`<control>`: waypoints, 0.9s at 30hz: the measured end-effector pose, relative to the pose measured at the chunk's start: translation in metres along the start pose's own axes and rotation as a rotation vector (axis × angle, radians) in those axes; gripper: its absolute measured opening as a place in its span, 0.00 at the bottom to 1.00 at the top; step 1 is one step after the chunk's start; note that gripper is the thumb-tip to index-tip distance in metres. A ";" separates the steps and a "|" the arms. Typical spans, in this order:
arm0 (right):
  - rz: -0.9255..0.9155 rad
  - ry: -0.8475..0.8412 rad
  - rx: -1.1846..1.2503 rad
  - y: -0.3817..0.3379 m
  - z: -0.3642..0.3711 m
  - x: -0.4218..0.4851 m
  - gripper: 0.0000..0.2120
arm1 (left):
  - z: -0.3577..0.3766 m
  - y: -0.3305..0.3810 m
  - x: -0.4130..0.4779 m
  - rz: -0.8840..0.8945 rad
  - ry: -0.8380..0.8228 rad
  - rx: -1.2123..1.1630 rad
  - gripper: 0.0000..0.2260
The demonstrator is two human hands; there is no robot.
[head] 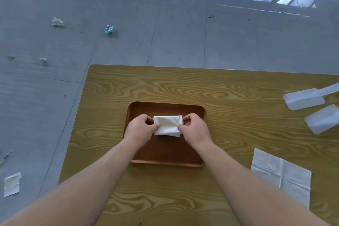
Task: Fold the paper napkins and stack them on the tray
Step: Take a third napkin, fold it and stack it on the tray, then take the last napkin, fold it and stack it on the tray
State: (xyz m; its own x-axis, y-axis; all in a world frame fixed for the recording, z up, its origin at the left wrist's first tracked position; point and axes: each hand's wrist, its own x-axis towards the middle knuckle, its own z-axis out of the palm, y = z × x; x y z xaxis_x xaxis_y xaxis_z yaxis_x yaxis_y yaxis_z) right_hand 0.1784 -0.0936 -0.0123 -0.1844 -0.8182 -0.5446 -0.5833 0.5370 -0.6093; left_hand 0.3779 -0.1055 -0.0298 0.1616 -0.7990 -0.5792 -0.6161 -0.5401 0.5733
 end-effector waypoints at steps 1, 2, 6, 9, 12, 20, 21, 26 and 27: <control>-0.040 0.024 -0.051 0.002 0.001 -0.003 0.12 | 0.002 -0.001 -0.002 0.019 0.023 0.020 0.11; -0.107 0.071 -0.123 0.005 0.002 -0.006 0.16 | 0.003 -0.002 -0.005 0.061 0.067 0.063 0.15; -0.515 0.114 -0.462 0.018 0.005 -0.019 0.28 | 0.007 -0.006 -0.025 0.496 0.174 0.383 0.25; -0.603 -0.108 -0.652 0.028 0.011 -0.020 0.32 | 0.014 -0.009 -0.029 0.642 -0.025 0.672 0.31; -0.571 -0.218 -0.766 0.038 0.017 -0.018 0.33 | 0.021 -0.018 -0.025 0.621 -0.147 0.811 0.34; -0.544 -0.228 -0.851 0.053 0.028 -0.017 0.35 | 0.023 -0.040 -0.014 0.625 -0.234 0.904 0.33; -0.540 -0.228 -0.855 0.053 0.029 -0.018 0.35 | 0.023 -0.040 -0.014 0.623 -0.237 0.899 0.33; -0.511 -0.233 -0.878 0.049 0.028 -0.022 0.36 | 0.021 -0.035 -0.017 0.614 -0.238 0.910 0.33; -0.503 -0.231 -0.879 0.046 0.027 -0.022 0.36 | 0.022 -0.033 -0.019 0.605 -0.227 0.911 0.33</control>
State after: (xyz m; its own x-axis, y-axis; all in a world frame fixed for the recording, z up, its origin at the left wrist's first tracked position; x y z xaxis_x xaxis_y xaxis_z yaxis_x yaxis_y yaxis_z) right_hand 0.1767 -0.0452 -0.0434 0.3423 -0.7973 -0.4971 -0.9389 -0.2708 -0.2122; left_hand 0.3782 -0.0673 -0.0503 -0.4434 -0.7476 -0.4945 -0.8957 0.3911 0.2117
